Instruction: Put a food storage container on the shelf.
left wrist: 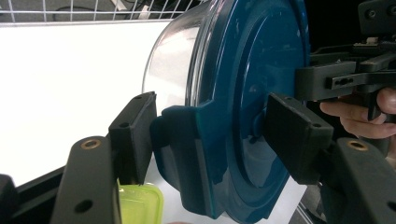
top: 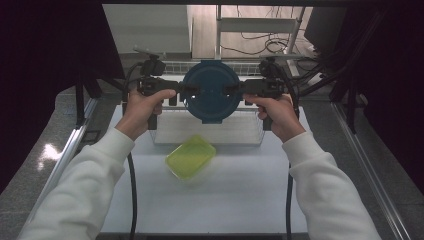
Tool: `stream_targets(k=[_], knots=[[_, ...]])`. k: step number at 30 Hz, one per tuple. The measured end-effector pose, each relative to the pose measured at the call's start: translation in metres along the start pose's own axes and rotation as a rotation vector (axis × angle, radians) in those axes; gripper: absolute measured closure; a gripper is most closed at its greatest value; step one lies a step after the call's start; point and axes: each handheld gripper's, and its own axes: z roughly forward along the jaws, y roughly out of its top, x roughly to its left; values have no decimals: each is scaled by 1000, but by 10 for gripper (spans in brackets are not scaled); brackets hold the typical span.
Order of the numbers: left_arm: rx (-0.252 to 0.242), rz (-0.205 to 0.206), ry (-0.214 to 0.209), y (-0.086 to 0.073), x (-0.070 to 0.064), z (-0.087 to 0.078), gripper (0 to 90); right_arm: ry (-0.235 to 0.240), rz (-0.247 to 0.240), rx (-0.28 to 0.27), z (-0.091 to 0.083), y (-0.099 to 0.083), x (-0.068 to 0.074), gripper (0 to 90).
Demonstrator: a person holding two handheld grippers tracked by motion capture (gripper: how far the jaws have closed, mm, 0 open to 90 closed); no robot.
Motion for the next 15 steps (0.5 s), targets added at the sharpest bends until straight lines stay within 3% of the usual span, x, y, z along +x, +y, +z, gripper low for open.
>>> stream_targets(k=[15], knots=[[7,-15,7,25,13,7,360,4,16,0,9,25,-9,324]])
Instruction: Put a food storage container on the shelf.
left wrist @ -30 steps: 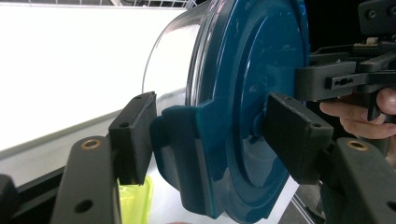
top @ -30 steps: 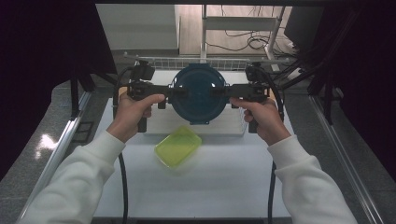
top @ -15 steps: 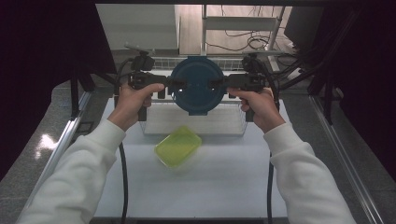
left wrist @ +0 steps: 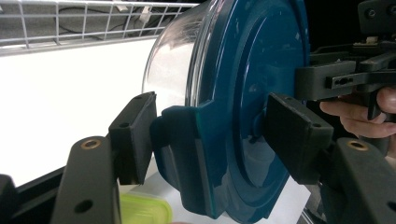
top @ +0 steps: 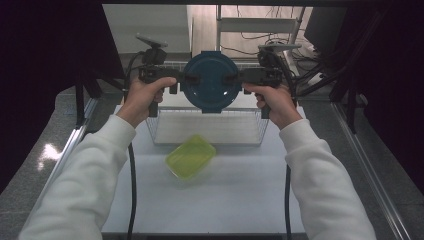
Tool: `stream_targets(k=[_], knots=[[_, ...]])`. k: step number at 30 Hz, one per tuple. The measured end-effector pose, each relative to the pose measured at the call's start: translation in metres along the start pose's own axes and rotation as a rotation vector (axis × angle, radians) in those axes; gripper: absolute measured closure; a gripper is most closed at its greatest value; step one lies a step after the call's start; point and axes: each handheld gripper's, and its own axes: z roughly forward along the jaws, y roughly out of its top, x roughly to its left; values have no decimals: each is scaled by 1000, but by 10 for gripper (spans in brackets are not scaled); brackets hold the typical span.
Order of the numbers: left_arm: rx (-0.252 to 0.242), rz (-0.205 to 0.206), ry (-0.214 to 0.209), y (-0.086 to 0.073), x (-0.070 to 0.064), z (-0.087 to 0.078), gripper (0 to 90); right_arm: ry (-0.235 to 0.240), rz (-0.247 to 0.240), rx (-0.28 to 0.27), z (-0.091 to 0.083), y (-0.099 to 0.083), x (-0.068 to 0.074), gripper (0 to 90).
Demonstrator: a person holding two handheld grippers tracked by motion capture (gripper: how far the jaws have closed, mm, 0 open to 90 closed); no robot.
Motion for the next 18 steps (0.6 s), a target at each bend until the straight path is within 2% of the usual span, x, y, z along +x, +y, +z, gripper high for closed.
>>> stream_targets(k=[11,18], knots=[[27,-27,0,4,20,13,360,3,45,16,16,7,-16,324],[44,-60,-8,4,34,25,360,-4,79,37,27,10,-29,324]])
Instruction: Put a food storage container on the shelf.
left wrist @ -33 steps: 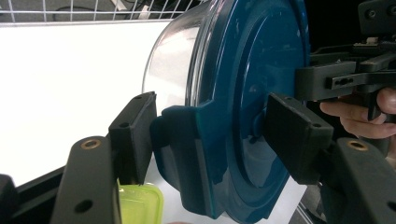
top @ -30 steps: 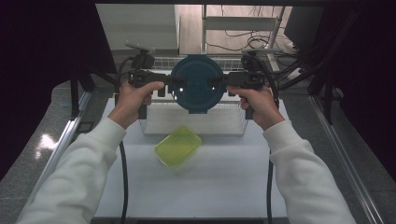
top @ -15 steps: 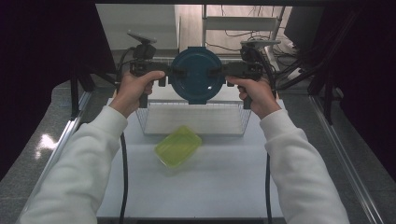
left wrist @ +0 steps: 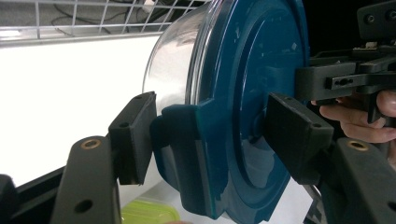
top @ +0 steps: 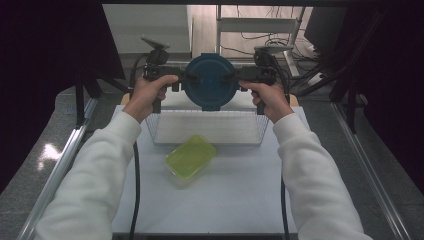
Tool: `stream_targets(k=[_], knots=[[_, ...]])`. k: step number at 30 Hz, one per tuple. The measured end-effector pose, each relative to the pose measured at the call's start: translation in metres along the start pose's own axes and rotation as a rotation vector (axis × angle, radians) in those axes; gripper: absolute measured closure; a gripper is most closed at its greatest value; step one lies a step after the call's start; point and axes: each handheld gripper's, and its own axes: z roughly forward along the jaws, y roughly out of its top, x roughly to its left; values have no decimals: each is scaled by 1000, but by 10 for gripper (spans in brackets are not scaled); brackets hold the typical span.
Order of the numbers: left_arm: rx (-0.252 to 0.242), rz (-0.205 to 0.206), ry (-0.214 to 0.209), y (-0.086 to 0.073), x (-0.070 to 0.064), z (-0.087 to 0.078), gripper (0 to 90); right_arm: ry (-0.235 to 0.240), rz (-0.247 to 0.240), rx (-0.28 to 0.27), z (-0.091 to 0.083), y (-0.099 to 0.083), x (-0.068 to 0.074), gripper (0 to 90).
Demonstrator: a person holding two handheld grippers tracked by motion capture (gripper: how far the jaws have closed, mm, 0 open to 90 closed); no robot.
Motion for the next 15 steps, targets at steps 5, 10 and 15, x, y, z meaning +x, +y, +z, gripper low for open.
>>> stream_targets(k=[5,10,15], knots=[[-9,-31,-6,-1,9,8,359,-2,26,21,9,2,-10,323],[-19,-54,-6,2,14,10,359,10,64,6,13,5,-14,324],[-35,-94,1,5,17,15,358,19,119,4,17,8,-22,321]])
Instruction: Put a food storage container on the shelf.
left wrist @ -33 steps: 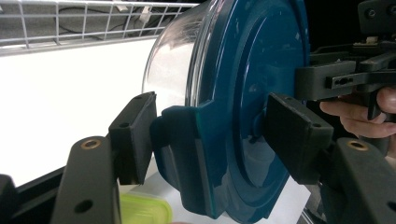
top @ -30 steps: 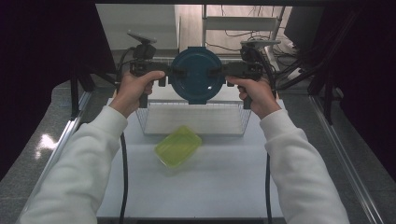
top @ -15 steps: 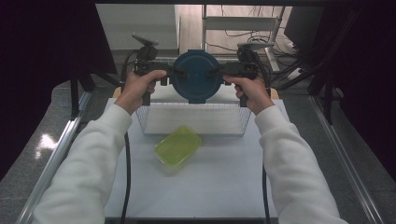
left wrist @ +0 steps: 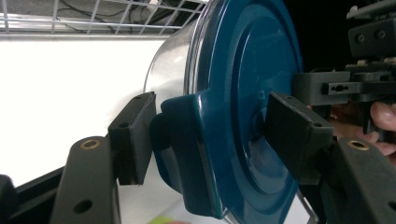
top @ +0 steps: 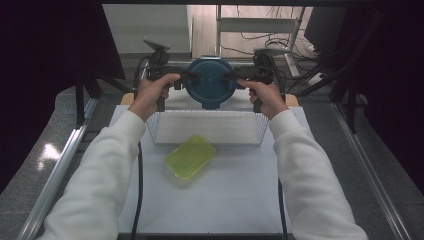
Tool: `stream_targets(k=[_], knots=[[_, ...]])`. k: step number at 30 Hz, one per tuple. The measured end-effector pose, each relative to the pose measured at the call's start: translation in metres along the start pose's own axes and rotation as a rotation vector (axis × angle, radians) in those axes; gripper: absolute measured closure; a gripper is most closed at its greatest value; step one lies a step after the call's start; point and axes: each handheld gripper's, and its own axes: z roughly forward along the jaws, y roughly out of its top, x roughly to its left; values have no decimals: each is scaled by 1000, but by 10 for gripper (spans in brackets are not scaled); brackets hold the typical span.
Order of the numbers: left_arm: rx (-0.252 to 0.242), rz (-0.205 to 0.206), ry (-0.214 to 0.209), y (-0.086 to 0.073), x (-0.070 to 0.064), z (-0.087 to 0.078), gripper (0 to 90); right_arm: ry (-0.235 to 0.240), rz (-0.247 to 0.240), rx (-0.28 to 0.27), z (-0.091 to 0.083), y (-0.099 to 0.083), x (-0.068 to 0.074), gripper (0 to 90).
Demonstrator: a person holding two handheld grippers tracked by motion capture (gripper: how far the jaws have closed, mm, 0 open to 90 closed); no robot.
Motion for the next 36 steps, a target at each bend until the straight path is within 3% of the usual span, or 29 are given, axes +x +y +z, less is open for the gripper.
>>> stream_targets(k=[5,11,15,23,27,30,32,36], knots=[[-10,-40,-3,3,5,5,358,5,56,-13,4,2,-6,316],[-24,-111,-27,6,16,13,357,-13,97,-24,9,4,-10,305],[-24,-136,-29,7,20,16,356,-21,125,-26,12,5,-12,300],[-30,-180,-58,6,32,21,350,-50,119,-45,15,5,-10,290],[-54,-162,-60,5,31,22,343,-66,111,-57,16,3,-7,271],[-88,-109,-9,4,26,21,301,-83,84,-76,16,1,-4,232],[-119,-89,-11,3,22,18,264,-77,78,-83,16,-1,-3,204],[-124,-52,15,2,17,13,223,-81,40,-110,11,-2,-3,148]])
